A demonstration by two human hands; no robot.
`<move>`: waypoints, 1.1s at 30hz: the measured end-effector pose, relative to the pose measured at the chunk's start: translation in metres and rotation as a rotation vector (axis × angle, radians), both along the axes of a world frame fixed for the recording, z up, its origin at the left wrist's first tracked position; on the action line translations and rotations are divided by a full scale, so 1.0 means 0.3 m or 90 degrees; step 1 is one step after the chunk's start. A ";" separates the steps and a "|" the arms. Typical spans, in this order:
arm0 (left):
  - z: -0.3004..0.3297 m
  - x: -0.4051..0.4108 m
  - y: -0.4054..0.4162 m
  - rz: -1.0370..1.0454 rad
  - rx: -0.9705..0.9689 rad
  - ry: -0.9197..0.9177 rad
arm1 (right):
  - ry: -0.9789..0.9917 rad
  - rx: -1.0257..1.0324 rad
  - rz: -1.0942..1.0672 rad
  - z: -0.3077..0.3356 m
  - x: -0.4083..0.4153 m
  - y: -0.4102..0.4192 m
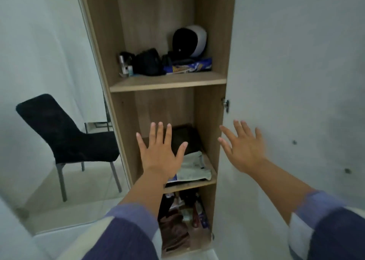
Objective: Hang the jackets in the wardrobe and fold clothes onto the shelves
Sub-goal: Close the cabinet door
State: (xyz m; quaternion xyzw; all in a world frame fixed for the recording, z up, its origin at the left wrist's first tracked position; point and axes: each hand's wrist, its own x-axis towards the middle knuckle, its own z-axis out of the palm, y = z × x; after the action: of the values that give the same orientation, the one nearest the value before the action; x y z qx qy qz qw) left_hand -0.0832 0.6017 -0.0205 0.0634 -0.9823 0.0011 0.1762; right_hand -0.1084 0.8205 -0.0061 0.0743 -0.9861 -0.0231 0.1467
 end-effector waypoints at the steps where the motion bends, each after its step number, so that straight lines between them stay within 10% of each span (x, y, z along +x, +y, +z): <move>1: 0.060 0.033 0.029 -0.010 0.000 0.024 | 0.028 0.006 -0.001 0.065 0.041 0.024; 16: 0.542 0.228 0.766 -0.295 0.067 0.203 | 0.659 -0.053 -0.134 0.675 0.500 0.546; 22: 0.509 0.237 0.912 -0.358 0.121 0.139 | 0.345 -0.157 -0.390 0.593 0.485 0.666; 33: 0.434 0.267 0.906 -0.370 0.047 0.150 | 0.230 -0.168 -0.238 0.530 0.449 0.630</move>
State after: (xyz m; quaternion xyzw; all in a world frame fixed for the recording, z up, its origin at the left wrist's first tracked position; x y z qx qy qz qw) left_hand -0.0031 0.8734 0.1096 -0.2138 -0.9314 -0.0923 0.2796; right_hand 0.0263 1.0096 0.1529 -0.1337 -0.9350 0.0659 0.3218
